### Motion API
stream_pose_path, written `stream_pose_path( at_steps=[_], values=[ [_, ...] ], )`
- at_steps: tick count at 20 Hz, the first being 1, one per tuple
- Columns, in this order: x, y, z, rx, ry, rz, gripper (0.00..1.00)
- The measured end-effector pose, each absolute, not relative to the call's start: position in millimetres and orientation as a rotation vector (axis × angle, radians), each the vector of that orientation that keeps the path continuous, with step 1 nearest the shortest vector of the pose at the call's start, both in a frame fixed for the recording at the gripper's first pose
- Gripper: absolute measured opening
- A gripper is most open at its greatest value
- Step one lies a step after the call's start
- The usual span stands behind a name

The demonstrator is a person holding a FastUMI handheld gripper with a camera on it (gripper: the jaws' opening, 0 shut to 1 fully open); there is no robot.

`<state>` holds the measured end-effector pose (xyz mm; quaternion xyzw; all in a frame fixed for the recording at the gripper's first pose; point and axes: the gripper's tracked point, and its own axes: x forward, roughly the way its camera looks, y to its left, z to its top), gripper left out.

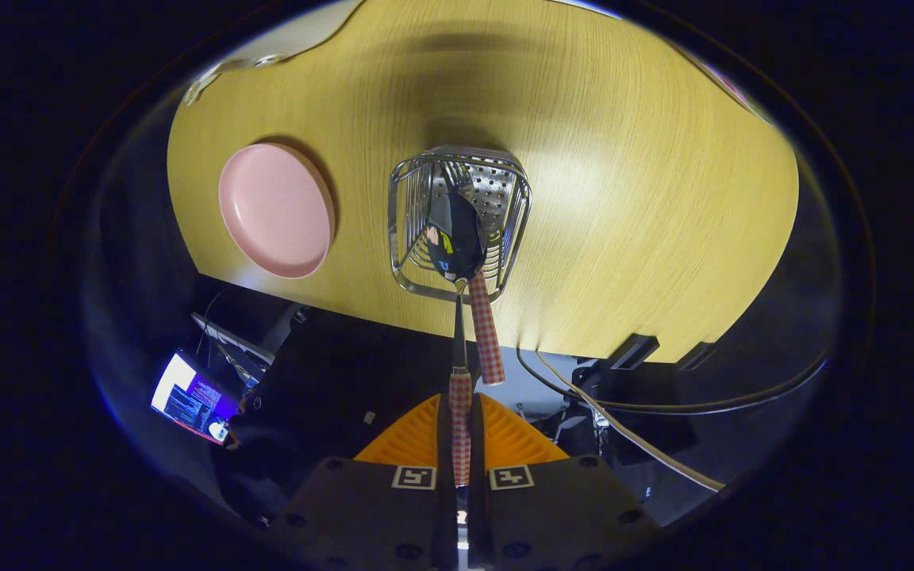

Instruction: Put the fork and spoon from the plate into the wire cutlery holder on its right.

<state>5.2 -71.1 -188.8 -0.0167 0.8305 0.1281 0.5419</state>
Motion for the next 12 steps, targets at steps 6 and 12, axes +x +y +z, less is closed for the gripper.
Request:
stream_pose_path(
  at_steps=[6,12],
  values=[
    [25.4,-57.5,-205.9,-0.041,2.022,0.254,0.1],
    [35.8,-51.8,-212.9,-0.011,2.005,0.254,0.16]
  ],
)
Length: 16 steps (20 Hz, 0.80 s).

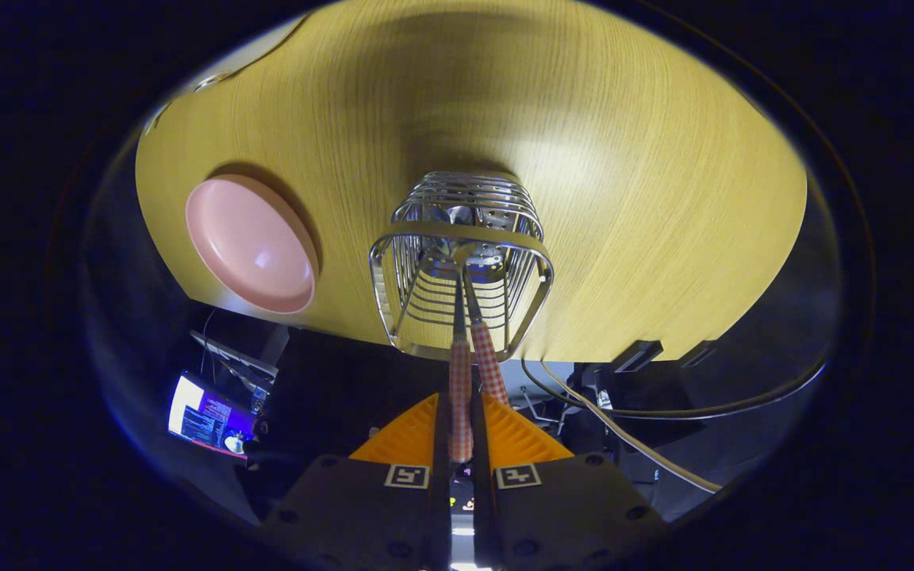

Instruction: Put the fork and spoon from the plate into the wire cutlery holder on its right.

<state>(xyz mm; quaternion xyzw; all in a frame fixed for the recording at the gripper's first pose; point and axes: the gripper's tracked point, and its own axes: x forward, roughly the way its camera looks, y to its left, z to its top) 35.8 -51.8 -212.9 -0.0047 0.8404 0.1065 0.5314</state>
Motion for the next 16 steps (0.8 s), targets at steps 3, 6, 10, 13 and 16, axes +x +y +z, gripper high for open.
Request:
stream_pose_path(
  at_steps=[3,6,10,13,16],
  values=[
    [42.6,-42.8,-209.8,0.02,1.946,0.305,0.27],
    [41.5,-37.9,-200.1,0.039,1.838,0.396,0.66],
    [37.9,-37.7,-184.7,0.061,1.644,0.445,0.91],
    [45.8,-36.0,-169.9,0.123,1.428,0.419,0.99],
    [58.8,-45.4,-156.9,0.142,1.187,0.343,1.0]
  ],
)
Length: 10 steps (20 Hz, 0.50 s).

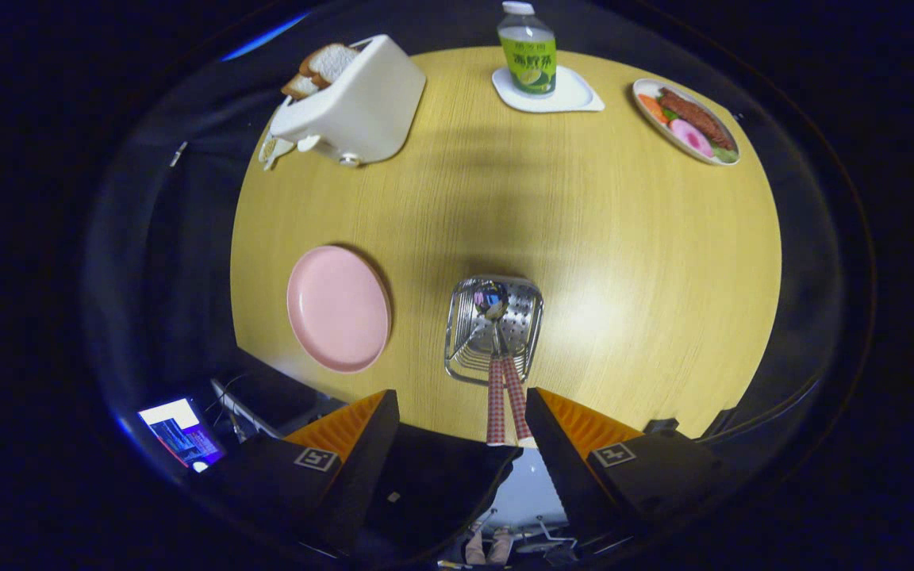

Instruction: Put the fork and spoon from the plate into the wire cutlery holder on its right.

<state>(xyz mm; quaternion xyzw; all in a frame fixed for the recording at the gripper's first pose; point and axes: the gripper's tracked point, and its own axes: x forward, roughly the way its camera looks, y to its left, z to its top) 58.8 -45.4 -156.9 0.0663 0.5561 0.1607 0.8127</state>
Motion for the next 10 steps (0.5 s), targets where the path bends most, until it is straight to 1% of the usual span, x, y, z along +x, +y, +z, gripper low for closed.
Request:
stream_pose_path(
  at_steps=[2,6,10],
  values=[
    [61.7,-49.1,-145.5,0.126,1.042,0.291,1.0],
    [59.9,-37.9,-123.6,0.153,0.779,0.248,1.0],
    [60.0,-30.9,-104.9,0.149,0.571,0.202,1.0]
  ],
)
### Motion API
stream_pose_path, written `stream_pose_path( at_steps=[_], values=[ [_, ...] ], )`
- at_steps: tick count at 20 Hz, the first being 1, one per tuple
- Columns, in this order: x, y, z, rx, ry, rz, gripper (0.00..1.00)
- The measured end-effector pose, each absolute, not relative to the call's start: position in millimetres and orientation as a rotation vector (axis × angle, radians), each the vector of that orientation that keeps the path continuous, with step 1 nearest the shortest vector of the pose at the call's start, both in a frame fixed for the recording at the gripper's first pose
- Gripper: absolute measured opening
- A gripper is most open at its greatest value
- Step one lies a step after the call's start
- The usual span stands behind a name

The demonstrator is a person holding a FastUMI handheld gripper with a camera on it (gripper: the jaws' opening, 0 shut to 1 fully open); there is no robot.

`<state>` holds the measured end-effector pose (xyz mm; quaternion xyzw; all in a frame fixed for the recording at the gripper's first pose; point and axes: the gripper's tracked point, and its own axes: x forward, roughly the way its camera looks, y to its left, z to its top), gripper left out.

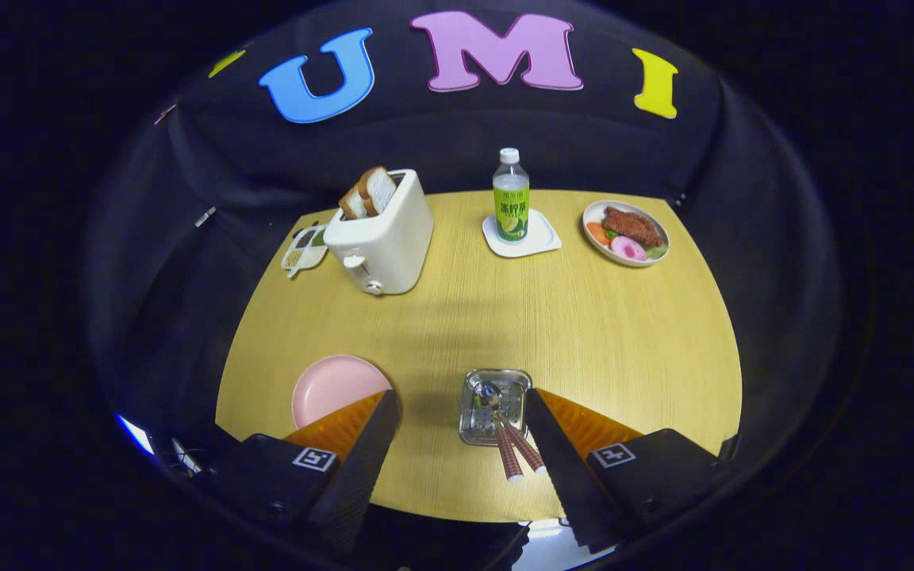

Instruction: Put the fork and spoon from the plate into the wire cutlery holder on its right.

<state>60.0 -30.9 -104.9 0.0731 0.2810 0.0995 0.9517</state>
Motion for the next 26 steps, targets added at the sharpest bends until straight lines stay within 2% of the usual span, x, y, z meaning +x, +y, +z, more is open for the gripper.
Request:
stream_pose_path(
  at_steps=[10,26],
  values=[
    [34.5,-22.8,-93.4,0.143,0.349,0.152,1.0],
    [20.6,-14.7,-102.8,0.152,0.36,0.156,1.0]
  ],
)
